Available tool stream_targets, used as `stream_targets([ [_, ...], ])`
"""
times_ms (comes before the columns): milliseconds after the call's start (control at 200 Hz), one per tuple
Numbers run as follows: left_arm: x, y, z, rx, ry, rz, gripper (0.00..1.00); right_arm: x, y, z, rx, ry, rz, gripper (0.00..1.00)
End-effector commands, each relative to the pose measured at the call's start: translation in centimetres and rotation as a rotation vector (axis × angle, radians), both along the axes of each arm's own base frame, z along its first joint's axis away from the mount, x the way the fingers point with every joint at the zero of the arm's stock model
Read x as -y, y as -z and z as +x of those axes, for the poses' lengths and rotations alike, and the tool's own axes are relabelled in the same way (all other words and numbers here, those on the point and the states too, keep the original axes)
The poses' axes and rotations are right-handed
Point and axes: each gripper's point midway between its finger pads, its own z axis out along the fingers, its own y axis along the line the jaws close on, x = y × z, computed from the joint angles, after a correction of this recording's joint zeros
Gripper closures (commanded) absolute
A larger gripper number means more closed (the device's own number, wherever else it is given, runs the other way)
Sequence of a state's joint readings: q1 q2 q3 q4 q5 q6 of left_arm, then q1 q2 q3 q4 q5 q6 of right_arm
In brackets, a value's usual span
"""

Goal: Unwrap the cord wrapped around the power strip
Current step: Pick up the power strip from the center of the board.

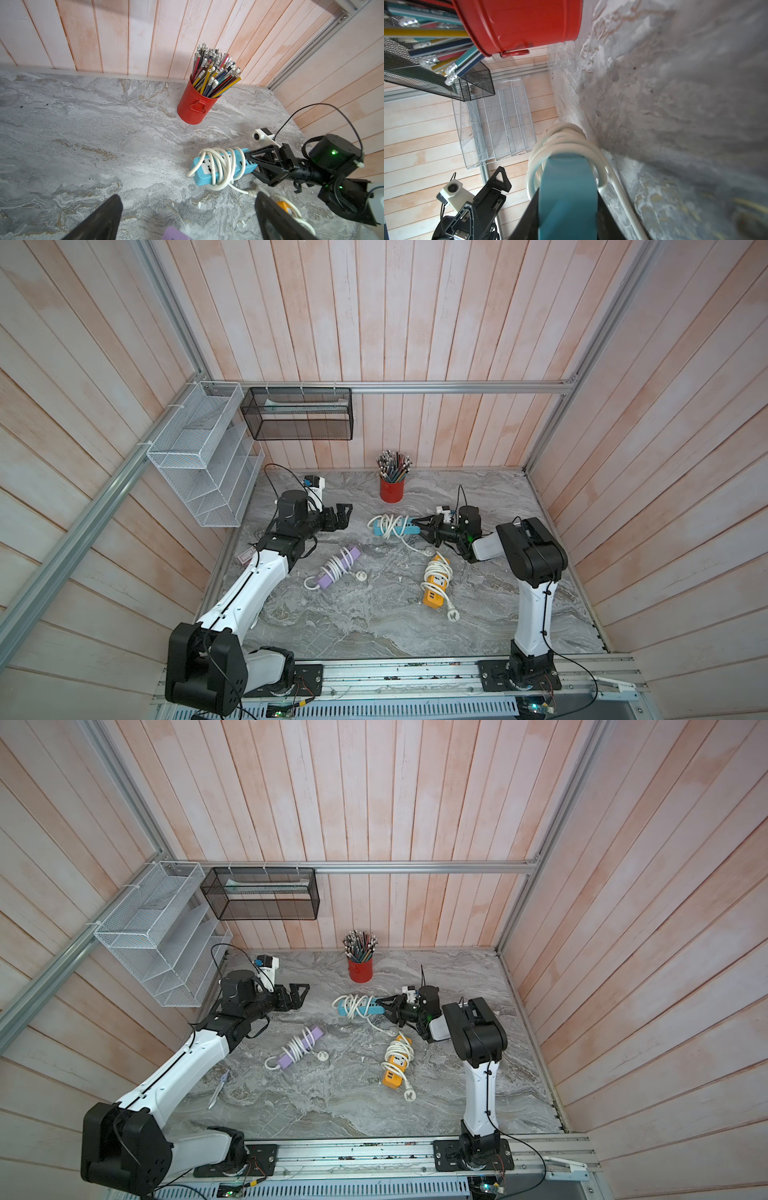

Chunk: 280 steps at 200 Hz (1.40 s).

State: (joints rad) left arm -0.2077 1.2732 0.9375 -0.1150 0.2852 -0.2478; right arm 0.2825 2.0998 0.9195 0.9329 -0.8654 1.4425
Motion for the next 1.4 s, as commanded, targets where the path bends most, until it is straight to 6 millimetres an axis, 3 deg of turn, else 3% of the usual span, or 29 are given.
stream_targets([
  [0,0.1,-0.5,-0.4,0.022,0.016,-0.020,0.00,-0.4,-5.0,0.7,0.141,-0.031,0.030,1.00],
  [345,0.3,-2.3,-1.6,0.043,0.129,-0.236,0.00,-0.6,-11.7,0.4,0.291,-0.075,0.022,1.00],
  [760,3.5,-2.9,-3.6,-0.035,0.403,-0.523,0.00,-0.6,-18.5,-2.1,0.410,-0.119,0.153,1.00],
  [905,3.8,-2.7,-3.7,-0.046,0.423,-0.568,0.00,-0.5,-20.0,-2.5,0.422,-0.120,0.227,1.00],
  [1135,3.9,-4.3,-3.5,0.018,0.415,-0.637,0.00,-1.6,-21.3,-3.2,0.452,-0.142,0.235,1.00],
  [1395,5.7,-5.0,-2.7,0.036,0.436,-0.667,0.00,-2.6,-22.2,-3.8,0.470,-0.157,0.232,1.00],
])
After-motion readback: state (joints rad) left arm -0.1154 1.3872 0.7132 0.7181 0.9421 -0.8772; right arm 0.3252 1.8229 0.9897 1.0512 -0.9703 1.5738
